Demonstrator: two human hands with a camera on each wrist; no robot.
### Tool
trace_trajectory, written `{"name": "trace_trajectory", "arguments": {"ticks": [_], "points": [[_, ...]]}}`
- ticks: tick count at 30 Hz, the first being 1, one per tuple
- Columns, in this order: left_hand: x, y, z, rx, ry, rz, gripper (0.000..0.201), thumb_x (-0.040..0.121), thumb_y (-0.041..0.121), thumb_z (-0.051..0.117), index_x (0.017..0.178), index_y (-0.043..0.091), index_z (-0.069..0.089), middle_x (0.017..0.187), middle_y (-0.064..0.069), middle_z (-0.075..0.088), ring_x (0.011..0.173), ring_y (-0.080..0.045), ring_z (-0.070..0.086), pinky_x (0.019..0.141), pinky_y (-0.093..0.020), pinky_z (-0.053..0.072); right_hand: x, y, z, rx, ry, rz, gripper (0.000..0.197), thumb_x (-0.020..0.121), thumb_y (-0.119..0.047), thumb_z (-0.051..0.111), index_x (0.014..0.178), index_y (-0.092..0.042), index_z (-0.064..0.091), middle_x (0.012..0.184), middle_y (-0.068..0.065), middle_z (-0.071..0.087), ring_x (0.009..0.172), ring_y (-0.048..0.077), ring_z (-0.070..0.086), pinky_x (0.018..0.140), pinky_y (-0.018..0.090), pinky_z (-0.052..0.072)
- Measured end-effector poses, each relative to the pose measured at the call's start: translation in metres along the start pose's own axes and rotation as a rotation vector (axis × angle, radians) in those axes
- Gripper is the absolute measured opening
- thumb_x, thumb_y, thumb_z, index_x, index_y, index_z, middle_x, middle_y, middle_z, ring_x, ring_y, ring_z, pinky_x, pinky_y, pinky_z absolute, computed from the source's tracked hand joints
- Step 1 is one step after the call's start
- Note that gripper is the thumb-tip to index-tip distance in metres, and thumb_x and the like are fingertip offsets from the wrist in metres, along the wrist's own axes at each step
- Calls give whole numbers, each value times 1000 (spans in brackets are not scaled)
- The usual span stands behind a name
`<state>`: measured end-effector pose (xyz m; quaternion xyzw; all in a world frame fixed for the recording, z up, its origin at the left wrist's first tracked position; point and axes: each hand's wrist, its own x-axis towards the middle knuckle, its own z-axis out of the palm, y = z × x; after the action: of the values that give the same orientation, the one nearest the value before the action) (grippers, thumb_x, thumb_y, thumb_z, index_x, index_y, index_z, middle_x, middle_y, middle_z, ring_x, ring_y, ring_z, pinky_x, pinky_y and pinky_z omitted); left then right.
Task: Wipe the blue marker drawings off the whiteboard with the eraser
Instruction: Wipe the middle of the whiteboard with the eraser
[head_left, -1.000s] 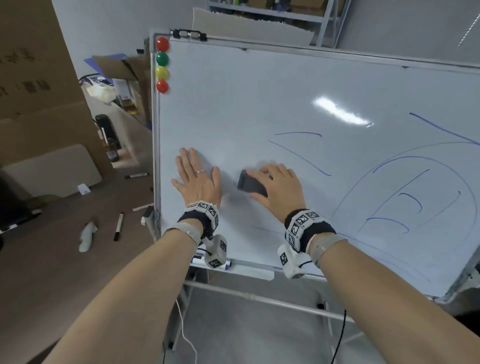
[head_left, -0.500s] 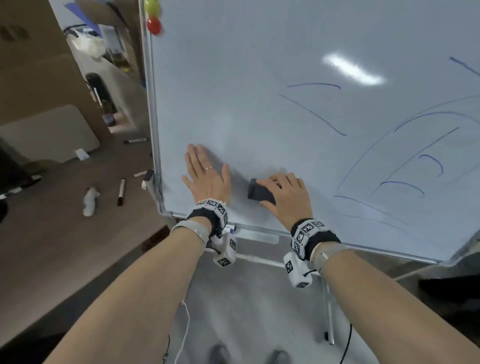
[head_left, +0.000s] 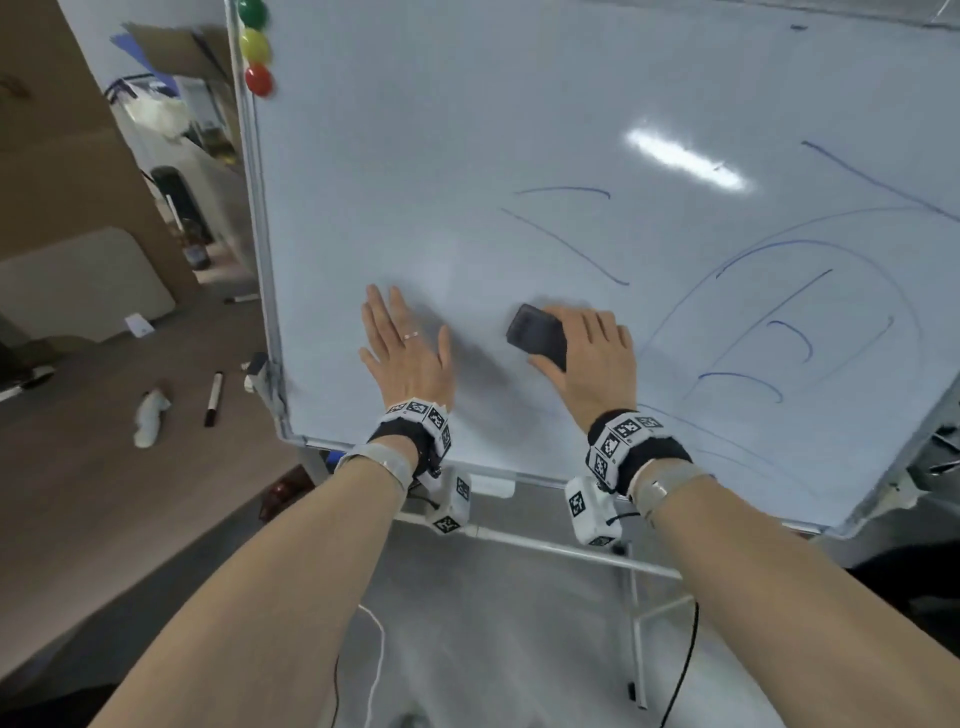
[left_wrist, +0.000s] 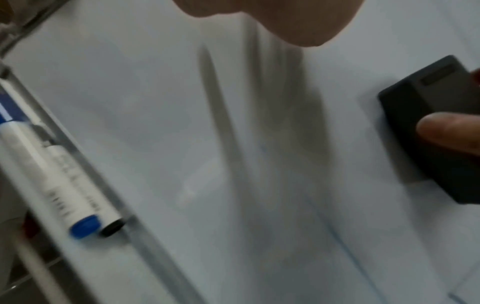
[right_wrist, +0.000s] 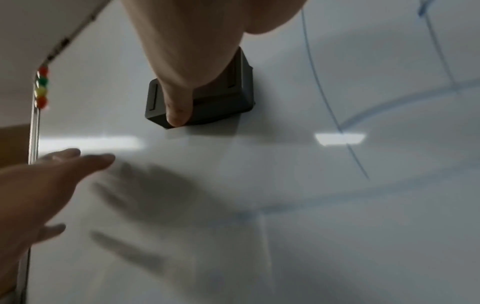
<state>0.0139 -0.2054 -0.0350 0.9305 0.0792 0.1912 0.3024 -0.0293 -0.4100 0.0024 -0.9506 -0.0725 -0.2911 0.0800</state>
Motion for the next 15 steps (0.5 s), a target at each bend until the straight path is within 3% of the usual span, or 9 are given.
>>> {"name": "trace_trajectory", "arguments": {"ticks": [6, 10, 15], "points": [[28, 16, -20, -14, 2, -16, 67, 101, 45, 29, 157, 19, 3, 165, -4, -6, 152, -24, 0, 113, -58, 27, 43, -1, -30, 28, 104, -43, 48, 79, -44, 74, 118, -21, 58, 114, 2, 61, 102, 29, 51, 85, 40, 40], [25, -17, -12, 28, -9, 44, 64, 102, 45, 25, 157, 24, 1, 165, -2, -7, 153, -23, -1, 118, -50, 19, 23, -29, 8, 78, 23, -169, 47, 76, -41, 78, 113, -19, 61, 112, 2, 61, 101, 29, 51, 85, 41, 41], [17, -55, 7, 100, -14, 49, 66, 99, 40, 23, 157, 18, -1, 165, -8, -6, 153, -27, 0, 121, -47, 16, -27, -42, 72, 44, -149, -409, 52, 64, -33, 88, 109, -20, 65, 109, 2, 63, 96, 29, 54, 80, 40, 38]]}}
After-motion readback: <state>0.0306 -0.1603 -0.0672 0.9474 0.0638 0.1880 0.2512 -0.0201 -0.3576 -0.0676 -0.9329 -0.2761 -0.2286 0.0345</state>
